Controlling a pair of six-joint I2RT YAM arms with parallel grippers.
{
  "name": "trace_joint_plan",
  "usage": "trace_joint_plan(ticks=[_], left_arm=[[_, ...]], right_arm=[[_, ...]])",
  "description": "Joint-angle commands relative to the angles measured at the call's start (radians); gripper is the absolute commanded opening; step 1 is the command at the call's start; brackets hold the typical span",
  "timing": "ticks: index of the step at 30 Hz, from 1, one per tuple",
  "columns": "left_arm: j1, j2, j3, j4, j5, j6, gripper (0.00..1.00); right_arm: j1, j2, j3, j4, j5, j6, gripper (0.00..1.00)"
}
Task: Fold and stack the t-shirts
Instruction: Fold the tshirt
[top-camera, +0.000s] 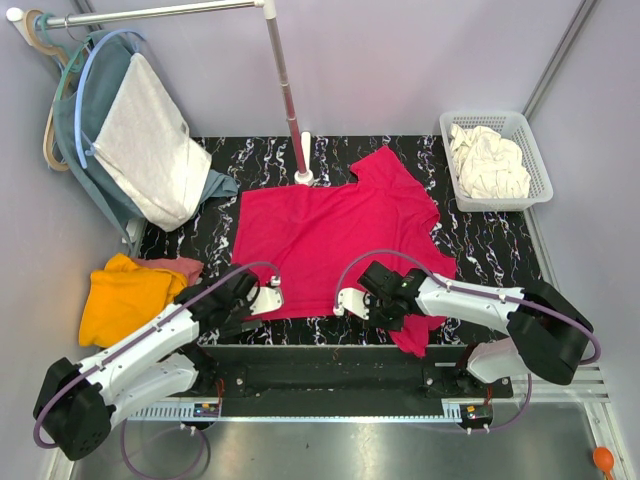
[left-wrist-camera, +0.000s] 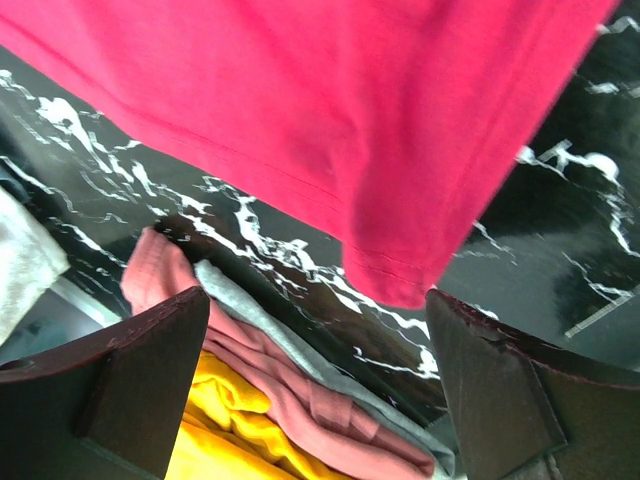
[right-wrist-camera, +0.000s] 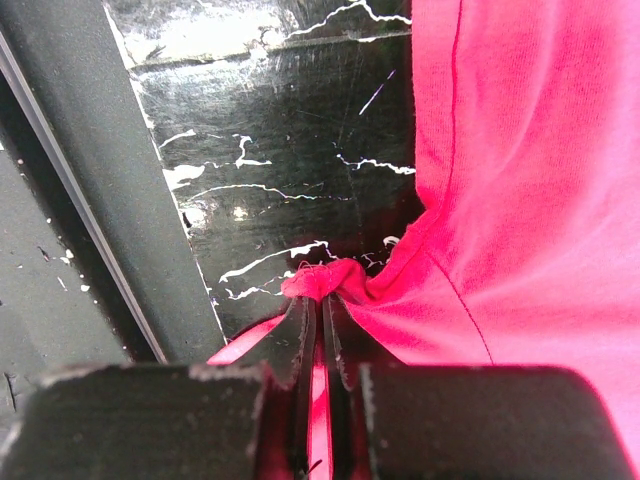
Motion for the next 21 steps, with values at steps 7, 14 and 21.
trace_joint_plan(ticks=[7, 14, 21], left_arm=[[-0.004, -0.020, 0.008, -0.035, 0.068, 0.008, 0.95], [-0.005, 0.033, -0.032, 0.016, 0.095, 0.026, 0.91], [-0.004, 0.075, -0.077, 0.065, 0.098, 0.046, 0.70]], right_arm=[[0.007, 0.009, -0.012, -0.005, 0.026, 0.013, 0.02], [0.007, -0.003, -0.011, -0.005, 0.044, 0.018, 0.02], [0.007, -0.019, -0.010, -0.008, 0.061, 0.013, 0.02]])
